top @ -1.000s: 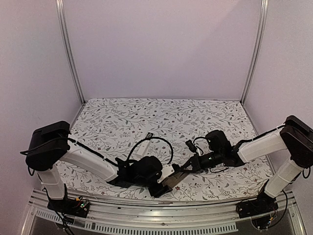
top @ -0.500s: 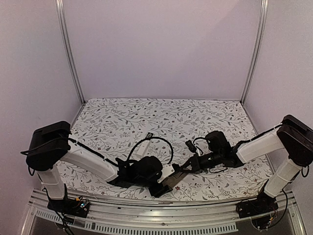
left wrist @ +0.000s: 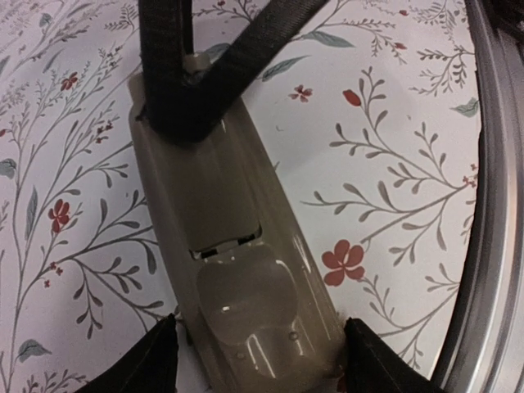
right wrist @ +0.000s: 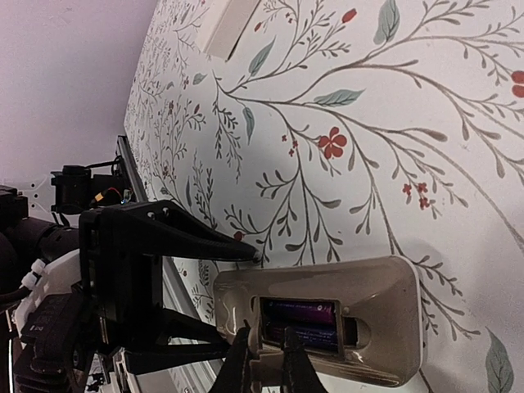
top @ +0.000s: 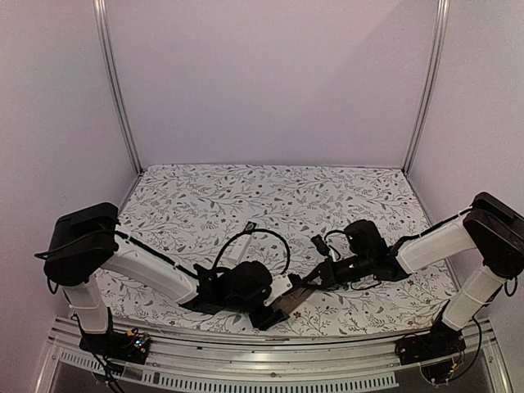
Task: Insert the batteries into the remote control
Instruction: Load the battery cover onto the remote control without the battery cover.
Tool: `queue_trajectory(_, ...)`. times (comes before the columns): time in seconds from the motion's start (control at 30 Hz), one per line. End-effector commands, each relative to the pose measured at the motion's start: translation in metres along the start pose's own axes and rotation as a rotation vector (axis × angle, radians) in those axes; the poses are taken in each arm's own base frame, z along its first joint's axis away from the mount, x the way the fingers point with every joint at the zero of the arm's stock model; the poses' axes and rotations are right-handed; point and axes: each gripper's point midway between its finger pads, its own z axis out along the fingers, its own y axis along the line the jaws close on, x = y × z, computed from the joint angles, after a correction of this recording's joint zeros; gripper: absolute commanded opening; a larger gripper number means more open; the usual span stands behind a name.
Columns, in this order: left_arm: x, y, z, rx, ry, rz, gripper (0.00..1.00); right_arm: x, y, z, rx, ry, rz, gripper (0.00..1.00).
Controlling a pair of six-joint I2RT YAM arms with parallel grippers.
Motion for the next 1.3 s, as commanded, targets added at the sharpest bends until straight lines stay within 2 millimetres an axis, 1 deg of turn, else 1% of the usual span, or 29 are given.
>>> queue_trajectory(0.0,0.054,0.007,0.012,-0.049,0.168,0.044,0.68,0.016,-0.031,0.005,0.143,0.036,0.037,0.13)
queue_trajectory(0.03,0.053,0.007,0.012,-0.048,0.166,0.046,0.68,0.016,-0.030,0.007,0.148,0.039,0.037,0.15)
queue_trajectory(0.17,0.054,0.007,0.010,-0.048,0.164,0.046,0.68,0.018,-0.032,0.008,0.179,0.047,0.027,0.18)
queue_trajectory(0.27,0.054,0.007,0.010,-0.047,0.163,0.046,0.68,0.014,-0.028,0.006,0.181,0.038,0.014,0.25)
queue_trajectory(0.33,0.055,0.007,0.010,-0.046,0.164,0.049,0.68,0.013,-0.029,0.005,0.194,0.041,0.012,0.27)
queue_trajectory(0.47,0.055,0.007,0.009,-0.048,0.160,0.046,0.68,0.011,-0.028,0.000,0.222,0.035,0.006,0.29)
queue_trajectory(0.67,0.056,0.007,0.009,-0.049,0.159,0.049,0.68,0.007,-0.019,-0.009,0.233,0.024,-0.010,0.33)
queue_trajectory(0.8,0.057,0.008,0.009,-0.049,0.159,0.049,0.68,-0.002,-0.013,-0.012,0.248,0.010,-0.040,0.36)
queue_trajectory(0.93,0.057,0.008,0.008,-0.049,0.158,0.050,0.68,-0.005,-0.015,-0.014,0.290,0.019,-0.057,0.41)
queue_trajectory(1.07,0.057,0.008,0.008,-0.049,0.158,0.051,0.68,-0.004,-0.018,-0.017,0.324,0.034,-0.066,0.44)
queue_trajectory(1.27,0.057,0.007,0.008,-0.042,0.151,0.053,0.68,-0.014,-0.011,-0.023,0.348,0.022,-0.097,0.47)
